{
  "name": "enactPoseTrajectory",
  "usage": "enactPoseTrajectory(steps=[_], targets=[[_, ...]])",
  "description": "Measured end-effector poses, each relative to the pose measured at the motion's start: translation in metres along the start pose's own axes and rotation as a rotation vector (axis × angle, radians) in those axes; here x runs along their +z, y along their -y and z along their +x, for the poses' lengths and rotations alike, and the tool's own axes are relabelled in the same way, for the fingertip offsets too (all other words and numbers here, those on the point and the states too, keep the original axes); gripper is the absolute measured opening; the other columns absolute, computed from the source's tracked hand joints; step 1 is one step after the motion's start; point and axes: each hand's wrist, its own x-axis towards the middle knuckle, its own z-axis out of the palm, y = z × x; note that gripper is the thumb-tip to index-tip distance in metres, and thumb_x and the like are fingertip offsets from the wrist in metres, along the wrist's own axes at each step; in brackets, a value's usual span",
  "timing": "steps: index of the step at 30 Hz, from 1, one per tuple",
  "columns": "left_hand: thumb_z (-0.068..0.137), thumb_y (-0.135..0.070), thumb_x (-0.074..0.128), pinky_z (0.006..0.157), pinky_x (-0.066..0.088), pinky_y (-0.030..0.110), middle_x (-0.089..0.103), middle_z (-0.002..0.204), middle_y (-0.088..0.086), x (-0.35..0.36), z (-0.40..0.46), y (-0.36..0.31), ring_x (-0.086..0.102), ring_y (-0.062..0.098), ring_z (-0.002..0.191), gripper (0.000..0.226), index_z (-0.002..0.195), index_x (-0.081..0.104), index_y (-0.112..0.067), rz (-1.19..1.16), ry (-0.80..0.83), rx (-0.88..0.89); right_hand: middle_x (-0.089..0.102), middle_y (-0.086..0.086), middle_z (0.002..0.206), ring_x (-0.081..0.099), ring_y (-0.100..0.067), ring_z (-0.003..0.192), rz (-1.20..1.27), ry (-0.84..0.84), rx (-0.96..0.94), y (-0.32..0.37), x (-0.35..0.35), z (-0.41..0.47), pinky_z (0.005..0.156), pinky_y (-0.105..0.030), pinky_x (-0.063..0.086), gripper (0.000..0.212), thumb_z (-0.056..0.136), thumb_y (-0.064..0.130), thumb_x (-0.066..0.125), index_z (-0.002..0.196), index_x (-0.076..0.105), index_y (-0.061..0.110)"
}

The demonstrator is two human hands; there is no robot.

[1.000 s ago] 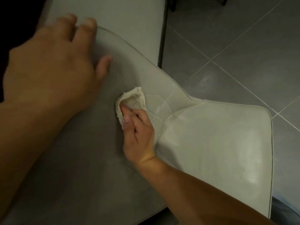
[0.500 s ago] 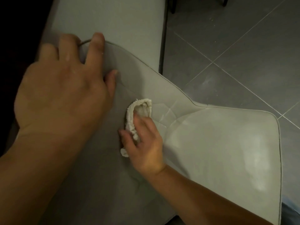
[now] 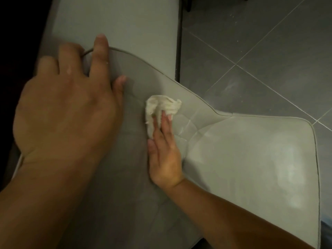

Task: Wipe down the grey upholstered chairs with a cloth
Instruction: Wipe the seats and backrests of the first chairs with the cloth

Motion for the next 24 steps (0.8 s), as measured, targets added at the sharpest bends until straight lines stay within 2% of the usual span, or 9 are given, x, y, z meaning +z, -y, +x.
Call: enactPoseTrajectory(steps=[2,4,8,10,13,15,17,21,24], targets=[[0.105,-0.058,0.032,0.078,0.051,0.064,0.032,0.129,0.017,0.007,0.001,0.001,0.050,0.049,0.103,0.057,0.155,0.027,-0.031,0.024,-0.026,0.007,0.012,0.008,0.161,0.014,-0.012,0.149,-0.060,0.012,0.213,-0.019,-0.002,-0.012,0.118,-0.020,0.014,0.050,0.104,0.032,0.032,0.150,0.031,0.014],[0.104,-0.059,0.031,0.078,0.051,0.065,0.033,0.129,0.018,0.012,0.000,0.005,0.049,0.049,0.103,0.057,0.156,0.025,-0.034,0.038,-0.051,0.003,0.025,-0.004,0.158,0.023,-0.011,0.146,-0.063,-0.021,0.445,-0.041,-0.003,-0.030,0.115,-0.013,0.015,0.049,0.104,0.031,0.035,0.146,0.038,0.007],[0.103,-0.062,0.029,0.082,0.050,0.065,0.036,0.132,0.017,0.025,0.000,0.007,0.050,0.049,0.104,0.060,0.158,0.017,-0.043,0.039,-0.065,-0.007,0.051,-0.024,0.139,0.045,-0.035,0.133,0.292,-0.159,1.154,-0.077,-0.011,-0.026,0.114,-0.038,0.030,0.039,0.104,0.020,0.042,0.132,0.052,-0.006],[0.102,-0.065,0.028,0.085,0.050,0.067,0.044,0.129,0.017,0.033,0.006,0.008,0.053,0.048,0.104,0.059,0.155,0.026,-0.041,-0.001,-0.020,-0.030,0.052,-0.021,0.139,0.045,-0.032,0.134,0.373,-0.270,1.107,-0.066,-0.018,-0.019,0.116,-0.041,0.029,0.038,0.101,0.015,0.049,0.131,0.053,-0.006],[0.100,-0.068,0.026,0.084,0.048,0.069,0.055,0.120,0.018,0.040,0.018,0.013,0.057,0.047,0.103,0.055,0.130,0.044,-0.026,-0.040,0.030,-0.123,0.037,-0.002,0.150,0.035,-0.017,0.142,0.287,-0.220,0.667,-0.011,-0.019,-0.014,0.119,-0.028,0.022,0.045,0.101,0.025,0.050,0.142,0.042,0.009],[0.101,-0.067,0.027,0.085,0.049,0.069,0.050,0.125,0.017,0.039,0.008,0.010,0.056,0.047,0.105,0.055,0.145,0.039,-0.036,-0.034,-0.004,-0.114,0.026,-0.003,0.156,0.023,-0.022,0.147,0.214,-0.132,0.225,0.023,-0.014,-0.010,0.120,-0.033,0.020,0.047,0.101,0.035,0.044,0.143,0.037,0.016],[0.102,-0.064,0.030,0.084,0.052,0.064,0.039,0.133,0.013,0.035,0.000,0.010,0.053,0.046,0.108,0.059,0.157,0.019,-0.046,0.001,-0.061,-0.059,0.014,-0.006,0.162,0.011,-0.030,0.150,0.107,-0.077,0.007,0.043,-0.003,0.006,0.119,-0.050,0.017,0.051,0.101,0.041,0.037,0.148,0.031,0.021],[0.105,-0.058,0.029,0.077,0.053,0.062,0.036,0.131,0.013,0.031,-0.002,0.010,0.052,0.046,0.102,0.055,0.156,0.024,-0.040,0.036,-0.085,-0.016,-0.008,-0.002,0.163,-0.006,-0.025,0.150,-0.001,-0.095,0.132,0.042,0.013,0.028,0.120,-0.051,0.007,0.063,0.100,0.051,0.025,0.154,0.003,0.027],[0.107,-0.055,0.025,0.078,0.051,0.064,0.035,0.131,0.015,0.024,-0.001,0.006,0.051,0.048,0.102,0.052,0.155,0.025,-0.038,0.016,-0.043,-0.033,-0.018,0.000,0.159,-0.011,-0.019,0.150,0.066,-0.169,0.518,0.000,0.005,0.042,0.122,-0.042,-0.001,0.070,0.101,0.047,0.030,0.152,-0.006,0.016]])
